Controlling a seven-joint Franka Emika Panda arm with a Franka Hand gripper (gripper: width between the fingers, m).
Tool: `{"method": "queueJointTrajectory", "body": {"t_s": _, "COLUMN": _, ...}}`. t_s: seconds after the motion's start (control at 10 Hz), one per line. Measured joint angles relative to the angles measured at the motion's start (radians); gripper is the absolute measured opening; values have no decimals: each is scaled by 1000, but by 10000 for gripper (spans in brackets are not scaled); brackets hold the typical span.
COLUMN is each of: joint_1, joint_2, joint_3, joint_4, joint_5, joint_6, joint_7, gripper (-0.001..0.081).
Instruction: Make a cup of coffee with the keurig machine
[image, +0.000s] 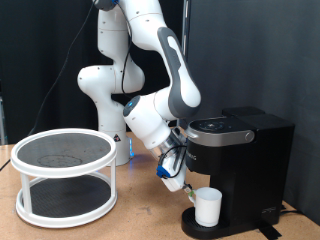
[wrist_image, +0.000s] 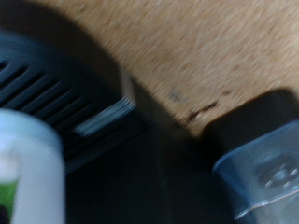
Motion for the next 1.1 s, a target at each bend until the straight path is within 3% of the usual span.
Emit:
{"method": "queueJointTrajectory", "body": {"t_s": 0.2, "joint_1": -20, "joint_2": -37, "joint_3": -16, "joint_4": -61, "joint_5": -65, "joint_6": -36, "joint_7": -13, "gripper": 734}}
{"method": "queueJointTrajectory", "body": {"t_s": 0.4, "joint_1": -43, "joint_2": -89, "joint_3": -32, "joint_4": -114, "joint_5": -73, "joint_6": -56, "joint_7": -40, "gripper": 734}}
{"method": "queueJointTrajectory", "body": {"t_s": 0.7, "joint_1": -48, "joint_2": -109, "joint_3": -35, "joint_4": -128, "joint_5": -110, "joint_6": -115, "joint_7": -44, "gripper": 734}}
{"method": "queueJointTrajectory", "body": {"t_s": 1.1, "joint_1": -57, "joint_2": -278, "joint_3": -54, "joint_4": -194, "joint_5": -48, "joint_6": -213, "joint_7": -150, "gripper": 734}}
